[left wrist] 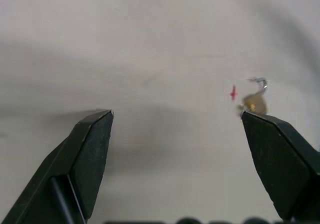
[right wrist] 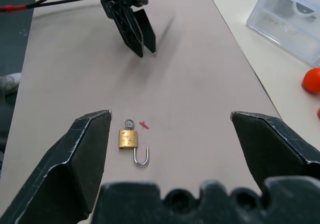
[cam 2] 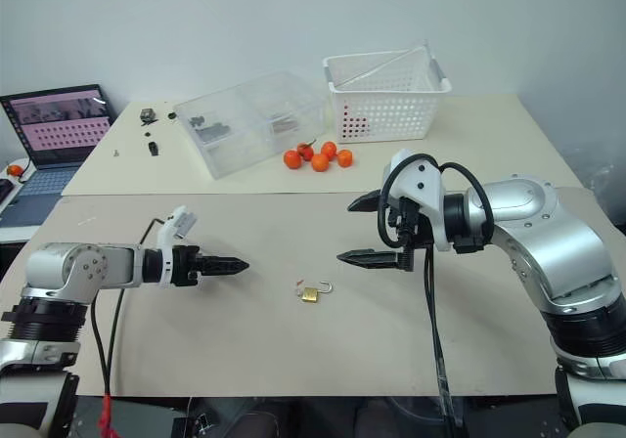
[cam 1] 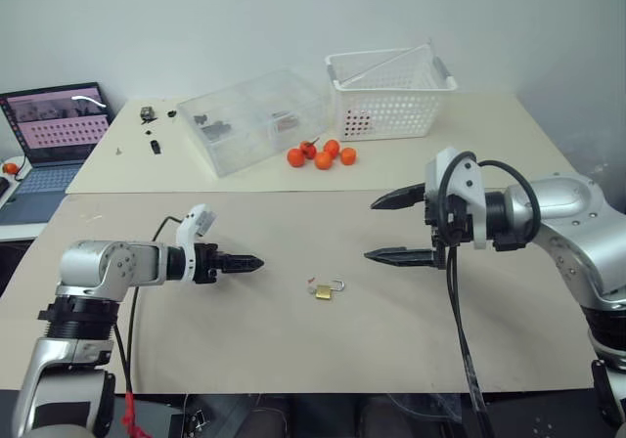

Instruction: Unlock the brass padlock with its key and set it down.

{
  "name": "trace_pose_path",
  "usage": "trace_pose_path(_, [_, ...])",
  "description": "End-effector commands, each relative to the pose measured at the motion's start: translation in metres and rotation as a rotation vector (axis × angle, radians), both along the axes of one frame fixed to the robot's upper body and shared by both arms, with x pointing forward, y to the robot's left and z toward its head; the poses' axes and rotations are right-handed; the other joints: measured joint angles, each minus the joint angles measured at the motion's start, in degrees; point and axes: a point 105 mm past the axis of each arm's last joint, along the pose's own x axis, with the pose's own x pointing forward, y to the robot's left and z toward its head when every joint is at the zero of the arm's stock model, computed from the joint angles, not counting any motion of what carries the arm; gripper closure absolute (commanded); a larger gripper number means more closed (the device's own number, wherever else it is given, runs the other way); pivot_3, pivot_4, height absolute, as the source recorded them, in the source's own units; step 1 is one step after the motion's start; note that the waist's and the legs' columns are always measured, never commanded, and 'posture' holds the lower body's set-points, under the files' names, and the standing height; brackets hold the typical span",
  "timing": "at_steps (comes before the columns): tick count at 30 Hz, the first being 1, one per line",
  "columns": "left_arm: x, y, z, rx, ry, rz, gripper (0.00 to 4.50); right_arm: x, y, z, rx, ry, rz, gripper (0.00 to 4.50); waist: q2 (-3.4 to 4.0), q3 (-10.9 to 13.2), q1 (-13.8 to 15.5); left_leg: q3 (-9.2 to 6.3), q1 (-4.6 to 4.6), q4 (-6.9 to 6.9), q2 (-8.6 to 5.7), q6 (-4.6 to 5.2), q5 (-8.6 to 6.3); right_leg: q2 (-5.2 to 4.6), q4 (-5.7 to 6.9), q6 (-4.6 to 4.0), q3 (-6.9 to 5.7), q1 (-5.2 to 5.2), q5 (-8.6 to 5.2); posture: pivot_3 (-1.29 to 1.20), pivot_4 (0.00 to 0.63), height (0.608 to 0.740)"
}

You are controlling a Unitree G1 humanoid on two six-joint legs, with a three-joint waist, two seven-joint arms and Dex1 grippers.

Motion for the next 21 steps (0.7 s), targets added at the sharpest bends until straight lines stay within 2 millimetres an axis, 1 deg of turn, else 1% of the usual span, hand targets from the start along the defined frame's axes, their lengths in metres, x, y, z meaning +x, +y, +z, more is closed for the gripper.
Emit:
trace_pose_path(1, [-0.006,-0.023,0.039,0.092,-0.412,-0.216,0.16,-0.005,-0.001,0.021,0.185,0.063,0.012,0.0,-0.01,0.0,0.5,0.0,-0.15,0.0,0.0,0.0,0.0,-0.03,-0.06,-0.1,0.02,-0.13,0.06,0.0,0.15,0.74])
trace_pose_path(2, [-0.008,-0.025,0.044,0.096,-0.459,-0.241,0.16,-0.008,-0.003,0.025,0.243,0.105,0.017,0.0,-0.04,0.0,0.6,0.0,-0.31,0.01,0.02,-0.01,0.01,-0.02,-0.09,-0.21,0.04,-0.28,0.13,0.0,0.15,0.74])
trace_pose_path(4, [-0.008,-0.026,0.049,0.135,-0.546,-0.264,0.16,-0.006,-0.009,0.029,0.3,0.12,-0.017,0.0,-0.03,0.0,1.0,-0.04,-0.61,0.05,0.05,-0.06,0.05,-0.01,-0.05,-0.33,0.04,-0.59,0.2,0.0,0.15,0.74])
trace_pose_path(7, [-0.008,-0.028,0.061,0.148,-0.658,-0.266,0.16,0.001,-0.023,0.016,0.289,0.123,-0.114,0.0,-0.03,-0.1,1.0,-0.04,-0.58,0.03,0.06,-0.06,0.05,0.03,0.01,-0.35,0.01,-0.59,0.21,0.0,0.15,0.74])
trace_pose_path(10, [-0.008,-0.027,0.07,0.135,-0.719,-0.248,0.16,0.002,-0.034,-0.001,0.243,0.129,-0.18,0.0,-0.01,-0.1,0.9,0.02,-0.55,0.03,0.07,-0.04,0.04,0.07,0.04,-0.35,0.0,-0.58,0.21,0.0,0.15,0.74])
trace_pose_path(12, [-0.007,-0.026,0.074,0.111,-0.732,-0.219,0.16,0.005,-0.041,-0.005,0.268,0.141,-0.222,0.0,-0.01,-0.1,0.7,0.06,-0.54,0.05,0.08,-0.03,0.05,0.1,0.06,-0.34,-0.01,-0.58,0.21,0.0,0.15,0.74])
trace_pose_path(15, [-0.004,-0.023,0.074,0.102,-0.746,-0.159,0.16,0.008,-0.048,-0.002,0.315,0.14,-0.265,0.0,0.02,-0.1,0.3,0.14,-0.5,0.07,0.13,-0.03,0.05,0.18,0.14,-0.33,-0.01,-0.57,0.21,0.0,0.15,0.74])
trace_pose_path(18, [-0.002,-0.026,0.072,0.084,-0.754,-0.124,0.16,0.012,-0.054,-0.004,0.308,0.125,-0.297,0.0,0.04,-0.1,0.2,0.23,-0.44,0.08,0.13,-0.02,0.05,0.22,0.16,-0.32,-0.01,-0.49,0.22,0.0,0.15,0.74])
trace_pose_path(21, [0.001,-0.03,0.066,0.093,-0.759,-0.116,0.16,0.014,-0.056,-0.008,0.295,0.123,-0.307,0.0,0.04,-0.1,0.2,0.45,-0.45,0.13,0.13,-0.01,0.05,0.23,0.16,-0.31,-0.02,-0.48,0.22,0.0,0.15,0.74])
